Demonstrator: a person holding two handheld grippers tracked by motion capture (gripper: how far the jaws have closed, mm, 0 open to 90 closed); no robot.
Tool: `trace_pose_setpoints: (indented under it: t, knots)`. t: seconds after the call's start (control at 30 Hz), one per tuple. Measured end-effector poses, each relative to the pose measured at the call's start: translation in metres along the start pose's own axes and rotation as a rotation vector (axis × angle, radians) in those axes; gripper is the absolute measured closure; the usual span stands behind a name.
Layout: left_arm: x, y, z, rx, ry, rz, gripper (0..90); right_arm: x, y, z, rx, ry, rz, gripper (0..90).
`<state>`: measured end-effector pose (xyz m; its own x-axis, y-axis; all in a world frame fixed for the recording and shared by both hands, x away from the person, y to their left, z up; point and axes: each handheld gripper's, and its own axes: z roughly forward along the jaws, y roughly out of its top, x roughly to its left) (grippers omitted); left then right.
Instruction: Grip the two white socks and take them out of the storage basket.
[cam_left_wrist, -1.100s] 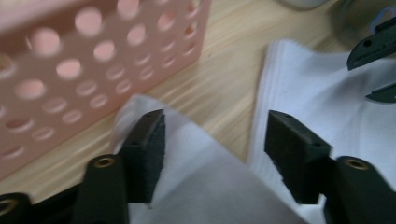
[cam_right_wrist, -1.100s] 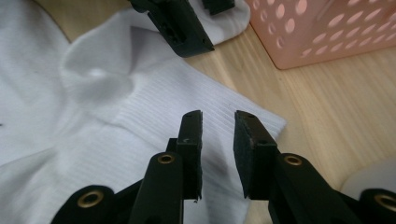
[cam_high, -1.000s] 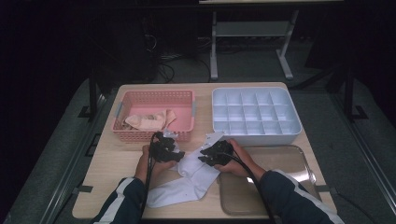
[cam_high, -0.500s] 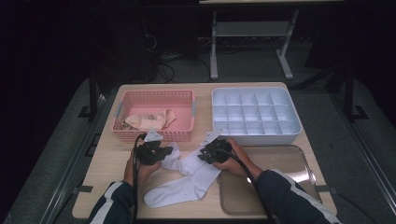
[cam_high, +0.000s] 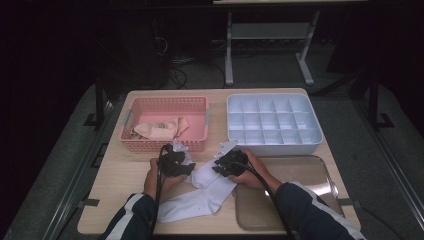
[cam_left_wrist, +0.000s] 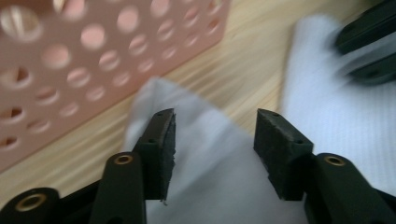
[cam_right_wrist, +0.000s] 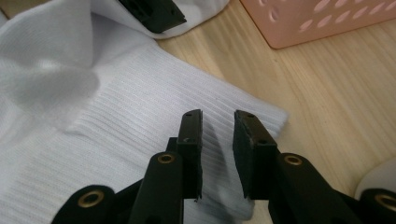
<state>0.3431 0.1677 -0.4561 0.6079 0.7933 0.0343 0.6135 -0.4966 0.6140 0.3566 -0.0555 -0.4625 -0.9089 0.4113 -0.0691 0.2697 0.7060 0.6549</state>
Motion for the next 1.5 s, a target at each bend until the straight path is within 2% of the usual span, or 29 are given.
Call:
trace_pose_setpoints:
  t: [0.03, 0.1, 0.13, 0.23, 0.27, 0.3, 0.33, 0.37, 0.4, 0.47, 0.53, 0.7, 0.8, 0.93, 1.0, 1.03, 1.1, 1.27, 1.33, 1.4, 1.43, 1.5]
  knots:
    - [0.001, -0.002, 0.001, -0.003, -0.007, -0.012, 48.3, 0.000, 0.000, 0.000, 0.001, 0.001, -0.003, 72.0]
    - [0.002, -0.003, 0.001, -0.010, -0.015, -0.006, 52.0, 0.000, 0.000, 0.000, 0.001, -0.002, -0.007, 72.0]
    - [0.002, -0.003, 0.000, -0.014, -0.024, -0.004, 57.1, 0.000, 0.000, 0.000, 0.000, 0.001, 0.000, 72.0]
    - [0.005, -0.006, -0.003, -0.024, -0.038, 0.013, 80.2, 0.000, 0.000, 0.000, 0.003, 0.001, -0.003, 72.1]
    - [0.007, -0.008, -0.004, -0.043, -0.045, 0.005, 84.9, 0.000, 0.000, 0.000, 0.002, 0.002, -0.001, 72.1]
    - [0.009, -0.009, -0.005, -0.048, -0.059, -0.003, 86.8, 0.000, -0.001, 0.000, 0.000, 0.004, 0.003, 72.1]
    - [0.011, -0.011, -0.008, -0.074, -0.073, -0.019, 87.2, -0.001, -0.001, 0.000, -0.001, 0.009, 0.006, 72.1]
    - [0.012, -0.012, -0.012, -0.099, -0.071, -0.021, 87.3, -0.002, -0.001, 0.000, 0.002, 0.011, 0.004, 72.1]
    - [0.014, -0.013, -0.016, -0.113, -0.073, -0.015, 87.4, -0.001, -0.001, 0.000, -0.001, 0.015, 0.016, 72.2]
    - [0.017, -0.016, -0.030, -0.175, -0.100, -0.029, 87.4, -0.001, -0.001, 0.000, -0.002, 0.011, 0.013, 72.2]
    - [0.020, -0.020, -0.044, -0.209, -0.111, -0.033, 87.1, -0.001, -0.001, 0.000, -0.002, 0.011, 0.012, 72.2]
    - [0.025, -0.044, -0.072, -0.249, -0.148, -0.041, 86.5, -0.001, -0.001, 0.000, -0.002, 0.007, 0.009, 72.2]
    - [0.026, -0.065, -0.087, -0.244, -0.157, -0.038, 86.8, -0.001, -0.002, 0.000, -0.003, 0.005, 0.014, 72.2]
    - [0.025, -0.087, -0.098, -0.220, -0.178, -0.028, 85.8, 0.000, -0.001, -0.001, -0.001, 0.000, 0.008, 72.1]
    - [0.022, -0.094, -0.101, -0.195, -0.173, -0.004, 85.1, 0.000, -0.001, -0.001, 0.000, -0.006, 0.006, 72.0]
    - [0.020, -0.099, -0.102, -0.175, -0.187, 0.007, 85.0, 0.001, -0.001, -0.001, 0.001, -0.007, 0.008, 71.9]
    - [0.017, -0.106, -0.104, -0.145, -0.183, 0.008, 83.2, 0.001, -0.001, -0.002, 0.004, -0.005, 0.016, 71.5]
    - [0.022, -0.116, -0.112, -0.150, -0.161, -0.036, 75.6, 0.001, -0.002, -0.003, 0.008, -0.016, -0.002, 69.5]
    - [0.026, -0.119, -0.118, -0.177, -0.154, -0.067, 69.7, 0.001, -0.002, -0.003, 0.006, -0.019, 0.000, 67.2]
    - [0.030, -0.120, -0.122, -0.186, -0.123, -0.092, 62.8, 0.002, -0.001, -0.004, 0.006, -0.022, -0.001, 65.3]
    - [0.031, -0.121, -0.123, -0.199, -0.118, -0.115, 57.8, 0.002, -0.001, -0.005, 0.005, -0.024, 0.000, 64.1]
    - [0.039, -0.122, -0.126, -0.217, -0.099, -0.157, 54.2, 0.002, 0.000, -0.008, 0.000, -0.029, 0.013, 63.6]
